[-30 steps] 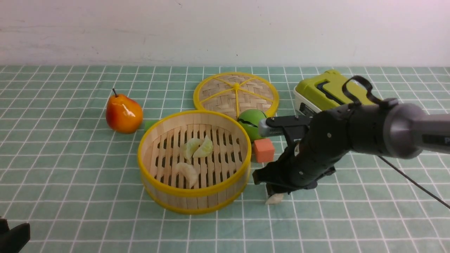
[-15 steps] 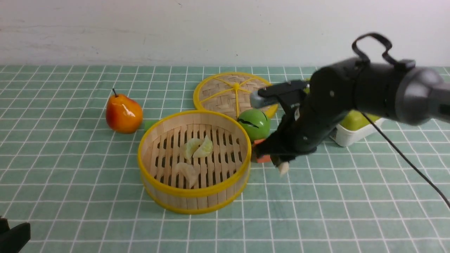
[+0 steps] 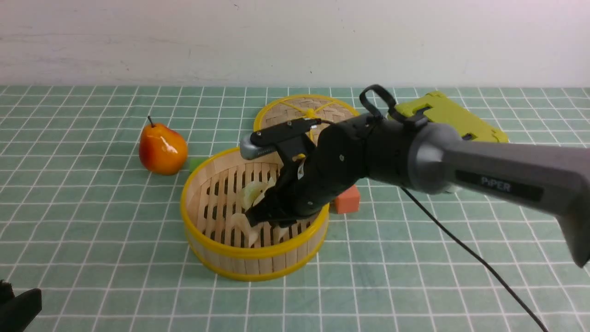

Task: Put the dumplings into the steamer on the table with the blue tablecloth.

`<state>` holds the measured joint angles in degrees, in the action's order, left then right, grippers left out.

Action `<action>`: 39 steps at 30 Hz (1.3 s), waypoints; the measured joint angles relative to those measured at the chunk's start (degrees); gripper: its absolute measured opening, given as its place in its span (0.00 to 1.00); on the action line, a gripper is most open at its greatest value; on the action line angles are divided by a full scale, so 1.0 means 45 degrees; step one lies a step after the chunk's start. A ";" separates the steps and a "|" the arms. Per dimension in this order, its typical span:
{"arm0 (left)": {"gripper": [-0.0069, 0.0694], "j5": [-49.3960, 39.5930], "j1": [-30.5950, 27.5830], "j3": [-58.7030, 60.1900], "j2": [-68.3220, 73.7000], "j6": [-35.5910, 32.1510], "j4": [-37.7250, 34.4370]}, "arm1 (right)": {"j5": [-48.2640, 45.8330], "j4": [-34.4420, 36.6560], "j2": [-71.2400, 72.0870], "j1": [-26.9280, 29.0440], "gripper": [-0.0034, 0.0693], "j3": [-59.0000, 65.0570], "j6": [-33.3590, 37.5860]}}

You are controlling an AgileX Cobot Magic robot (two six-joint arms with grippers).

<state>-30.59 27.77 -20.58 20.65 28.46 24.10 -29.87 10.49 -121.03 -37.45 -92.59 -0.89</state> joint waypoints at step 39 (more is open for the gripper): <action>0.40 0.0000 0.0000 0.0000 0.0000 0.0000 0.0041 | -0.0101 -0.1725 1.3014 0.0046 0.03 1.2768 -0.0822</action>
<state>-30.59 27.77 -20.58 20.65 28.46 24.29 -30.33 2.73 -62.47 -37.24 -35.14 -4.59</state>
